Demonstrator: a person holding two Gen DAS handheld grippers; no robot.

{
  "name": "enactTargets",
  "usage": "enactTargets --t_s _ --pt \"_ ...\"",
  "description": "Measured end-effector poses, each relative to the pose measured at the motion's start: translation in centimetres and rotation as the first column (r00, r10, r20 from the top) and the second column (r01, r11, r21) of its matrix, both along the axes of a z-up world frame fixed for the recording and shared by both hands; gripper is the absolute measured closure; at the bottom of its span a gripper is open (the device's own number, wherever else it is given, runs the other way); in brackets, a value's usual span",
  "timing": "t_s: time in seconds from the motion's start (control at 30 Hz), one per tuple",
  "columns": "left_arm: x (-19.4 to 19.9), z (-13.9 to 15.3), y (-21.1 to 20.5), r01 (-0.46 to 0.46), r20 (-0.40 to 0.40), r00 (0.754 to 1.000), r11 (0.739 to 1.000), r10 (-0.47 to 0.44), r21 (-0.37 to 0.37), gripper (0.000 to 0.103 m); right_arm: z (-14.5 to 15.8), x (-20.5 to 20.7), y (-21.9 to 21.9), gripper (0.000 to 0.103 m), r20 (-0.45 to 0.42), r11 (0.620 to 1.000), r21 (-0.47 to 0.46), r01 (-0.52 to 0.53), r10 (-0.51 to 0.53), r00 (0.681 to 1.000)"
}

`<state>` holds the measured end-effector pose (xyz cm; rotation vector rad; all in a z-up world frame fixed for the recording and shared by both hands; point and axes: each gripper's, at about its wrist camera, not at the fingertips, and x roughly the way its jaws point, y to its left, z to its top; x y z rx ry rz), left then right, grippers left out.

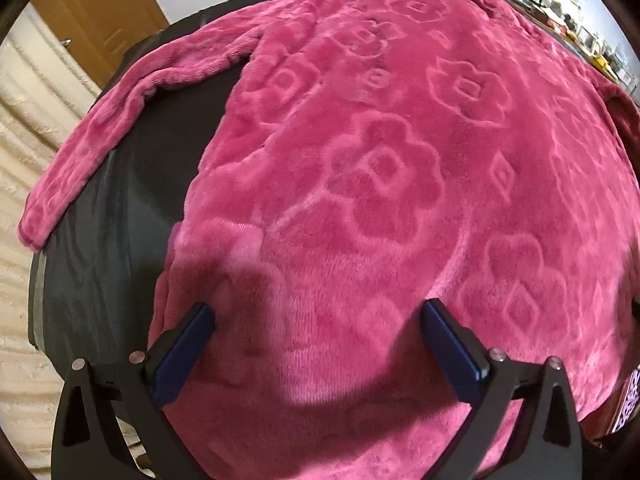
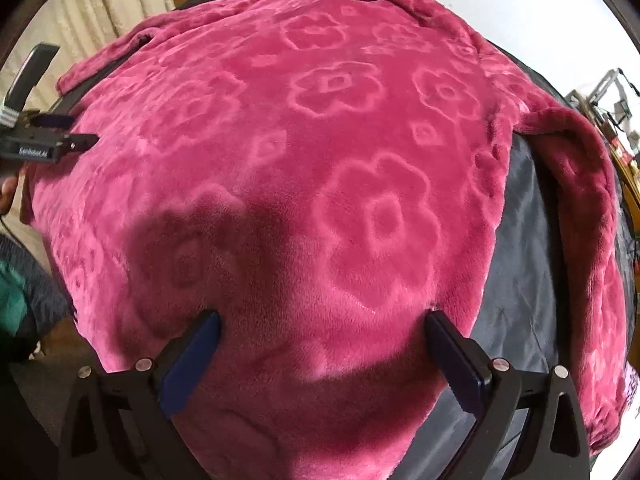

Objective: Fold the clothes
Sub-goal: 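Smooth the spread pink robe flat with both open grippers, then grasp the robe sleeve cuff with the right gripper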

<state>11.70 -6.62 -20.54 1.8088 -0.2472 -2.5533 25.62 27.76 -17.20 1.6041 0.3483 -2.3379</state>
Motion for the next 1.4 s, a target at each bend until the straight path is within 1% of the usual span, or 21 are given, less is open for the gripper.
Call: enactTargets --t_s 0.07,0.13,0.23,0.3,0.33,0.4,0.5,0.57,0.63,0.7,0.8,0.83,0.87,0.93,1.0,1.03,1.17,1.2,1.27,1.33,1.4 --pt "0.1 0.0 0.0 -0.014 -0.003 1.0 1.0 0.014 0.002 0.0 0.0 0.6 0.3 0.001 -0.011 1.0 -0.009 0.023 -0.023 1.0" --pt "-0.1 0.0 0.0 -0.037 0.015 0.999 0.999 0.037 0.0 0.0 0.1 1.1 0.4 0.001 -0.019 0.999 -0.012 0.047 -0.047 0.999" --pt "-0.9 0.6 0.9 -0.082 0.058 0.995 0.996 0.084 -0.037 0.0 0.1 1.9 0.6 0.001 -0.028 0.997 -0.022 0.078 -0.079 0.997" --pt "-1.5 1.7 2.2 -0.074 0.028 0.997 0.997 0.074 -0.03 0.0 0.0 2.2 0.8 0.001 -0.031 0.995 -0.028 0.091 -0.092 0.995" --pt "-1.8 2.2 2.7 -0.062 0.018 0.998 0.998 0.062 -0.016 0.0 0.0 2.3 0.9 0.001 -0.031 0.995 -0.031 0.098 -0.099 0.995" --pt "-2.9 3.5 4.7 -0.005 -0.009 1.0 1.0 0.006 0.016 0.0 0.0 2.6 1.1 0.0 -0.027 0.993 -0.036 0.112 -0.113 0.993" --pt "-5.3 4.9 7.5 0.081 -0.032 0.996 0.995 -0.08 0.05 0.0 0.1 2.8 1.4 0.0 -0.01 0.984 -0.048 0.169 -0.17 0.985" --pt "-7.0 5.2 9.0 0.132 -0.033 0.991 0.989 -0.13 0.068 0.0 0.4 2.8 1.9 0.001 0.011 0.971 -0.077 0.225 -0.225 0.974" --pt "-8.1 5.1 10.2 0.178 -0.024 0.984 0.98 -0.177 0.087 0.0 0.9 2.9 3.2 0.001 0.041 0.94 -0.15 0.305 -0.302 0.952" --pt "-9.0 4.7 11.3 0.217 -0.014 0.976 0.971 -0.217 0.098 0.0 2.0 4.2 3.5 0.001 0.058 0.886 -0.22 0.408 -0.406 0.912" --pt "-9.5 4.5 12.2 0.268 -0.001 0.963 0.956 -0.269 0.123 0.0 3.7 6.8 3.5 0.004 0.087 0.77 -0.313 0.556 -0.559 0.824" --pt "-9.9 4.4 12.5 0.275 0.004 0.961 0.953 -0.278 0.128 0.0 4.1 7.1 4.9 0.008 0.095 0.72 -0.341 0.605 -0.614 0.784" --pt "-10.3 4.2 12.9 0.282 0.009 0.958 0.95 -0.286 0.132 0.0 4.2 6.4 7.0 0.014 0.1 0.672 -0.362 0.646 -0.661 0.744" --pt "-11.0 4.3 13.6 0.296 0.017 0.953 0.944 -0.301 0.146 0.0 4.3 4.9 9.5 0.018 0.123 0.579 -0.389 0.716 -0.738 0.663" --pt "-11.5 4.5 14.4 0.313 0.017 0.948 0.937 -0.319 0.153 0.0 4.2 6.0 12.2 0.022 0.133 0.496 -0.389 0.777 -0.804 0.58" --pt "-11.7 4.7 14.9 0.325 0.011 0.944 0.934 -0.33 0.151 0.0 4.3 6.5 13.5 0.024 0.132 0.462 -0.386 0.799 -0.829 0.543" --pt "-12.6 4.6 15.7 0.327 0.012 0.943 0.932 -0.332 0.156 0.0 5.4 8.2 18.0 0.025 0.11 0.35 -0.377 0.857 -0.902 0.417" --pt "-12.7 4.5 15.9 0.325 0.016 0.944 0.933 -0.331 0.155 0.0 5.4 7.6 18.7 0.025 0.102 0.328 -0.375 0.867 -0.915 0.391" --pt "-12.6 4.4 16.3 0.318 0.028 0.945 0.937 -0.325 0.142 0.0 5.7 7.4 20.7 0.027 0.081 0.298 -0.366 0.882 -0.934 0.349" --pt "-12.5 4.6 16.6 0.309 0.037 0.948 0.941 -0.317 0.136 0.0 5.6 6.8 23.3 0.03 0.07 0.273 -0.362 0.891 -0.945 0.318" --pt "-12.5 4.8 17.1 0.304 0.038 0.95 0.944 -0.311 0.128 0.0 5.1 5.1 25.1 0.033 0.061 0.249 -0.359 0.9 -0.955 0.289"
